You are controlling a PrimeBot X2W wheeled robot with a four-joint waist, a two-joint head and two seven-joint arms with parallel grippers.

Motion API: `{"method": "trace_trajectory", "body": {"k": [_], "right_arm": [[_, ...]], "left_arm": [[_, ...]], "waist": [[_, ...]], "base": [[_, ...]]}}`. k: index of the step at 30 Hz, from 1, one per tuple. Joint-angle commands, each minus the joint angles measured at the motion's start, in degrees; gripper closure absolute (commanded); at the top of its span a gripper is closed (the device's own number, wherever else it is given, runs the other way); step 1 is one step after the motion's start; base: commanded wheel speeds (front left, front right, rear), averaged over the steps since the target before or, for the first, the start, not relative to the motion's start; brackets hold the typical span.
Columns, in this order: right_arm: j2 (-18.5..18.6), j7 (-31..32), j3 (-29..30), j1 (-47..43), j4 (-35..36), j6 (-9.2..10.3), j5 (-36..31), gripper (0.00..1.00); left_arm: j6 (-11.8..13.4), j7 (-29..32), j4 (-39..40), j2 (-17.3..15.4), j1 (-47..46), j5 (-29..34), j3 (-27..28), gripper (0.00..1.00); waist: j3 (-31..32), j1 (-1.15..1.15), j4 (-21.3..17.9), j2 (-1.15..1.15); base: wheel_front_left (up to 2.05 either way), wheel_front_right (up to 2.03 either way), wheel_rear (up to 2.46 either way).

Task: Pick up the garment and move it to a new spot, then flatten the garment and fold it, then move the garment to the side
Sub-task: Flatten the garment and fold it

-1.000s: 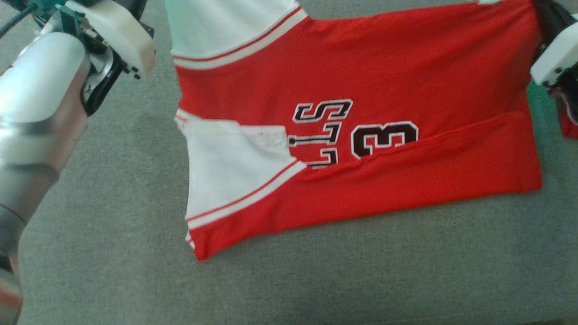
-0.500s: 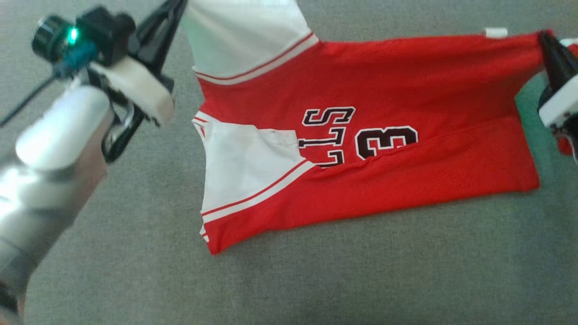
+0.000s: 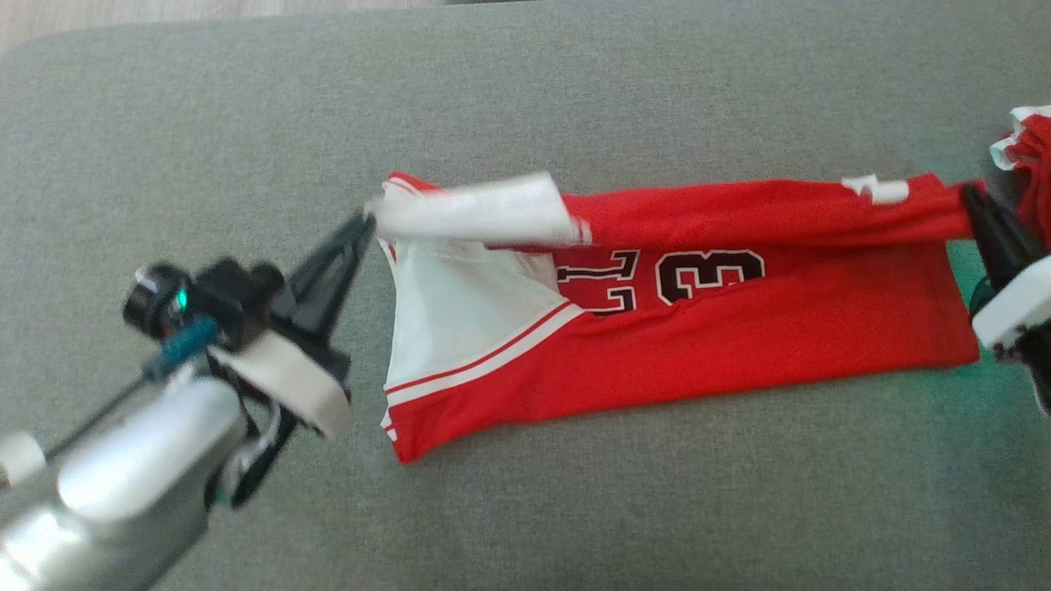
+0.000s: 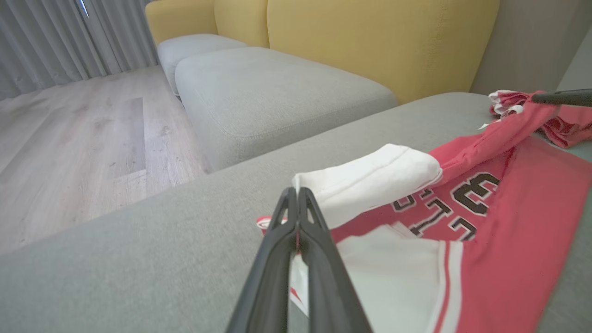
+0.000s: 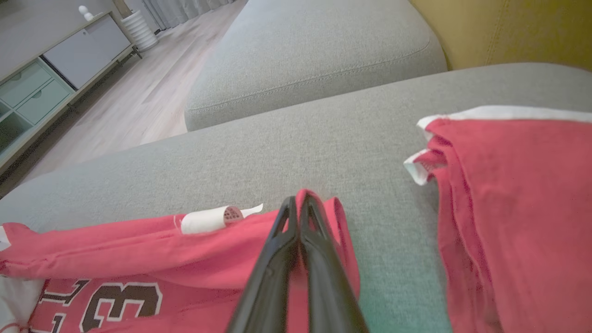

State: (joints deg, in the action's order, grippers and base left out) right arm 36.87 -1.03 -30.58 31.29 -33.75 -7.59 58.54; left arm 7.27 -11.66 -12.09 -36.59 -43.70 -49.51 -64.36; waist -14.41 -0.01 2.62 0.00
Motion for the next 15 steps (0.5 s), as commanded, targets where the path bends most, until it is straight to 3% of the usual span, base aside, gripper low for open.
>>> {"method": "trace_trajectory", "body": {"k": [1, 5, 8, 9, 11, 12, 13, 14, 15], "right_arm": [[2.25, -0.71, 0.5, -1.82, 1.79, 0.1, 0.73, 1.0], [2.48, -1.03, 1.4, -5.87, 2.32, 0.1, 0.46, 1.0], [2.15, -0.75, 1.87, -7.67, 1.97, 0.1, -0.05, 1.0], [1.93, -0.55, 2.0, -8.13, 1.73, 0.1, -0.32, 0.84], [1.4, -0.42, 2.43, -8.83, 1.33, 0.1, -0.84, 0.38], [1.16, -0.52, 2.86, -9.14, 0.9, 0.1, -1.07, 0.01], [0.95, -0.81, 3.44, -9.42, 0.22, 0.1, -1.25, 0.0], [0.65, -1.3, 4.02, -9.74, -0.42, 0.1, -1.51, 0.0], [0.21, -1.76, 4.53, -10.2, -0.92, 0.1, -1.73, 0.0]], "left_arm": [[1.38, -0.56, 3.08, -2.99, 0.0, -0.3, 2.05, 1.0], [4.66, -0.75, 8.19, -3.82, 5.92, -1.19, 0.63, 1.0], [5.48, -0.84, 9.42, -3.43, 8.26, -1.97, -0.05, 1.0], [5.6, -0.85, 9.51, -3.27, 8.83, -2.18, -0.27, 1.0], [5.97, -1.02, 9.42, -2.89, 9.61, -2.38, -0.41, 1.0], [6.2, -1.16, 9.27, -2.65, 9.96, -2.43, -0.42, 1.0], [6.49, -1.28, 9.14, -2.34, 10.35, -2.53, -0.42, 0.73], [6.98, -1.49, 8.96, -1.99, 10.81, -2.66, -0.23, 0.17], [7.52, -1.72, 8.74, -1.66, 11.33, -2.69, -0.04, 0.0]], "waist": [[0.16, 0.01, 0.12, 0.0], [0.72, 0.01, 0.63, 0.0], [0.88, 0.01, 0.78, 0.0], [0.9, 0.01, 0.77, 0.0], [0.9, 0.01, 0.74, 0.0], [0.96, 0.01, 0.72, 0.0], [1.1, 0.01, 0.72, 0.0], [1.38, 0.01, 0.7, 0.0], [1.73, 0.01, 0.65, 0.0]], "base": [[0.0, 0.0, 0.0], [0.0, 0.0, 0.0], [0.0, 0.0, 0.0], [0.0, 0.0, 0.0], [0.0, 0.0, 0.0], [0.0, 0.0, 0.0], [0.0, 0.0, 0.0], [0.0, 0.0, 0.0], [0.0, 0.0, 0.0]]}}
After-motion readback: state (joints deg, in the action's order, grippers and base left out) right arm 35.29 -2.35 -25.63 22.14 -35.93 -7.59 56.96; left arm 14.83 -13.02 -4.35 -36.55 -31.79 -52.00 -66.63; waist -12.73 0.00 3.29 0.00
